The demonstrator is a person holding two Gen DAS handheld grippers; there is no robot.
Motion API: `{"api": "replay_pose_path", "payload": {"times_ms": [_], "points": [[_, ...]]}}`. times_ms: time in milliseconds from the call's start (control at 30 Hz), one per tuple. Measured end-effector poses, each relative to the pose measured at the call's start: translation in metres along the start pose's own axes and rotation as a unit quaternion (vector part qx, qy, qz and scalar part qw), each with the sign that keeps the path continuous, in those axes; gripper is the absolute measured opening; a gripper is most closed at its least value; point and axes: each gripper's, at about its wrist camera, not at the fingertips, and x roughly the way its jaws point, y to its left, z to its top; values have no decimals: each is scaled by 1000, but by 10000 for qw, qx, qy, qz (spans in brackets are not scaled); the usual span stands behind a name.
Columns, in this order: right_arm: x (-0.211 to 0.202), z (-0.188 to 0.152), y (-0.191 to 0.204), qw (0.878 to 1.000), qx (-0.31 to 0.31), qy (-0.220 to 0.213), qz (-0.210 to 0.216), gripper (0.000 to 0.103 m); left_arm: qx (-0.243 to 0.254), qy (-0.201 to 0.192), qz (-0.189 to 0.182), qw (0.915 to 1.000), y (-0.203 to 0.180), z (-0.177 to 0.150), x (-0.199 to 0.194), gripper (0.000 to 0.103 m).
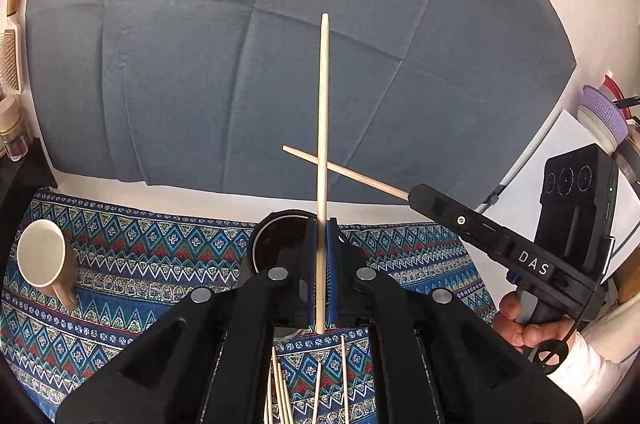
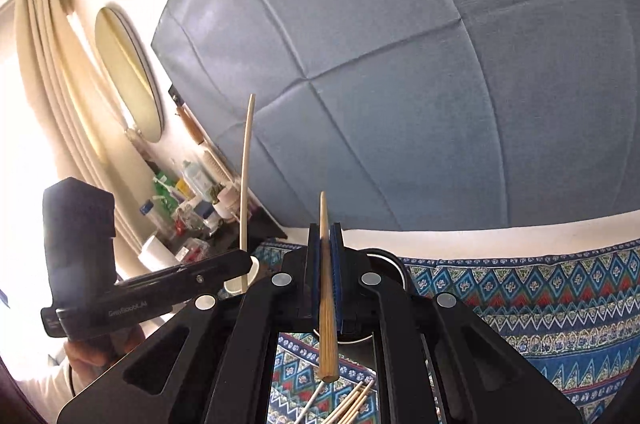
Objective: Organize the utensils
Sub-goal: 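Lift the held sticks upright with both tools and carry them above the black holder, then open the right tool to drop its stick into the holder while the left tool releases its stick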
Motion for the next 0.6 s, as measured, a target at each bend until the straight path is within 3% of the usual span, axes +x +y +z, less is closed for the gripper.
{"api": "replay_pose_path", "payload": {"times_ms": [133,333,600], "points": [[-1,-1,-1,9991,-159,308,-252,5,-129,-72,-175,9997,10,-2,13,5],[-15,-8,1,9911,-493,1090,-581,5,-52,-195,-111,9997,19,-5,37,5],[7,-15,-15,9787,-281,1873,-794,5,102,-361,-168,9992,17,-18,56,5]]}}
